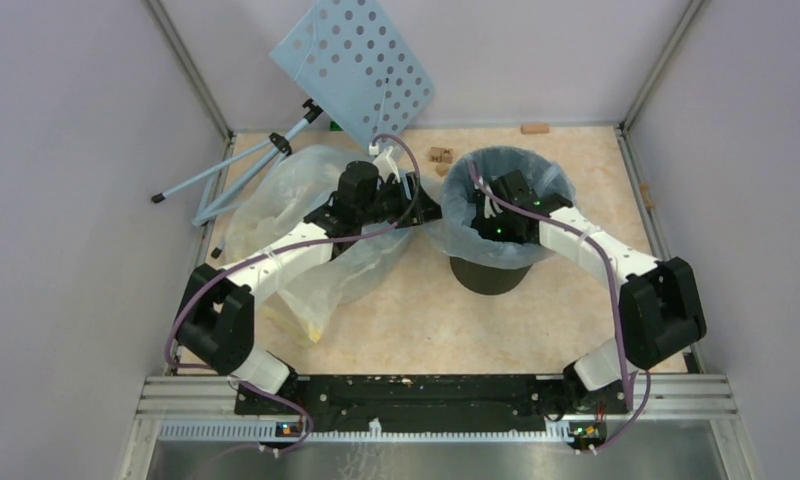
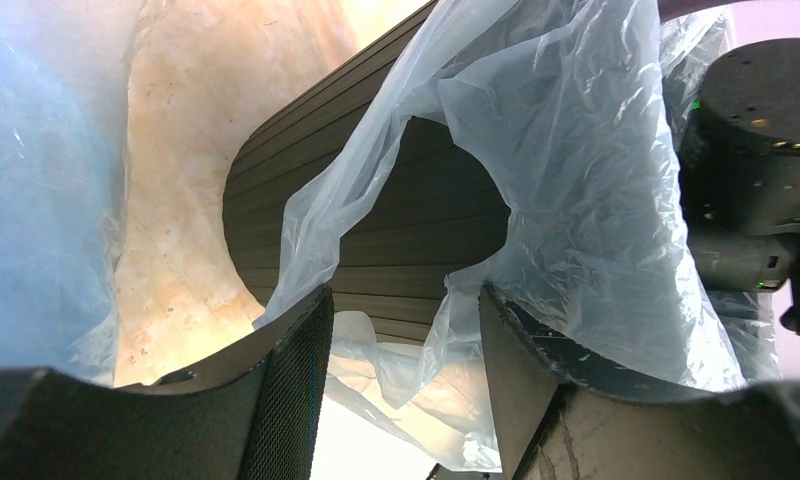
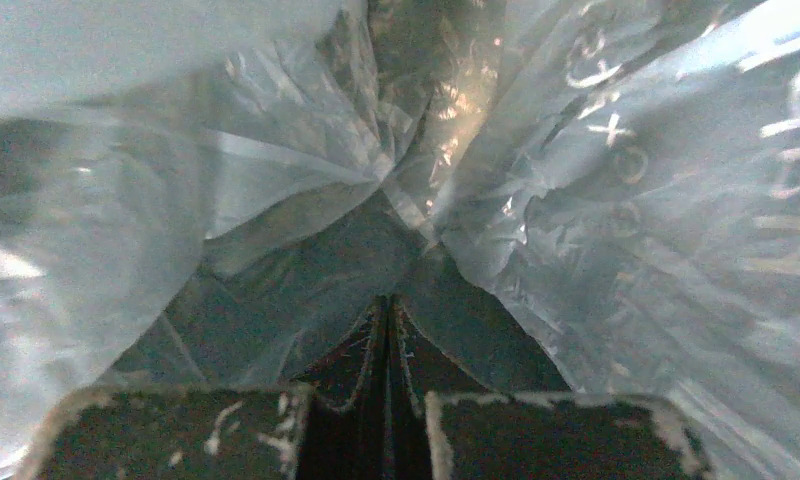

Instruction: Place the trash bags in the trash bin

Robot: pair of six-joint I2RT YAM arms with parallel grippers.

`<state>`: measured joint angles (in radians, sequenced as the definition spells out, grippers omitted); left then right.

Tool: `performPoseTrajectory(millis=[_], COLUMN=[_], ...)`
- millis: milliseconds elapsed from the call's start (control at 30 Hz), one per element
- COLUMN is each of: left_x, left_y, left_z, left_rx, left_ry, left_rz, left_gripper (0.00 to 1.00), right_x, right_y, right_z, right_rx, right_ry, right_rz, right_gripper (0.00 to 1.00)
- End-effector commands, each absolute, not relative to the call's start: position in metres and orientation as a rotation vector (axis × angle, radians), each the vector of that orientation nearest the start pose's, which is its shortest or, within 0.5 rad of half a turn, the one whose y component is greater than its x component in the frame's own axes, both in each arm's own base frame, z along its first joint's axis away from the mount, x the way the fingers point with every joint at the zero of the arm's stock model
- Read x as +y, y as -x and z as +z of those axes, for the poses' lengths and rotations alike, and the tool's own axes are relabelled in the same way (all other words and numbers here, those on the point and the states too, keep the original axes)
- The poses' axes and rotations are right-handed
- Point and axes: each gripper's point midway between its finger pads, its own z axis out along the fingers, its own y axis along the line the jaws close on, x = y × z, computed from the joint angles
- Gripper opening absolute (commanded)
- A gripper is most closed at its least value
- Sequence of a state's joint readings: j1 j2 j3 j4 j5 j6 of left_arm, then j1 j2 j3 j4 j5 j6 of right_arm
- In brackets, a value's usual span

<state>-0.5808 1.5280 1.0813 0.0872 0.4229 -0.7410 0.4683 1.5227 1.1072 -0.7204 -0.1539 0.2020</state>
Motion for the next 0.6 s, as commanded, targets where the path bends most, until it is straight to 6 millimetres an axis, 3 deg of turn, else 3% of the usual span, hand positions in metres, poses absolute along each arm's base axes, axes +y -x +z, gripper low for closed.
performPoseTrajectory(millis=[0,67,233,567], left_x=[-0.334,-0.333,-0.332,-0.334], left_y=[-0.326,-0.327,-0.324,-0.324], left_z=[0.244,0.245,0.245,0.247], left_rx=[2.054,2.054,2.053,2.054], left_ry=[-0.167,-0.165,-0.172,-0.183], left_rz=[-1.285,-1.286,-1.289,-1.295], left_gripper=[0.61,0.61,0.61,0.68], right_x=[0.179,0.178,0.182,0.177], right_y=[-0.290,-0.290,-0.272,-0.271], right_z=[0.129,0.120,0.073,0.017], right_rx=[2.612,2.642,2.741,2.867], right_ry=[0.398,0.403,0.388,0.381], right_rz=[0.388,0.376,0.433,0.361], right_gripper=[0.00,0.00,0.00,0.00])
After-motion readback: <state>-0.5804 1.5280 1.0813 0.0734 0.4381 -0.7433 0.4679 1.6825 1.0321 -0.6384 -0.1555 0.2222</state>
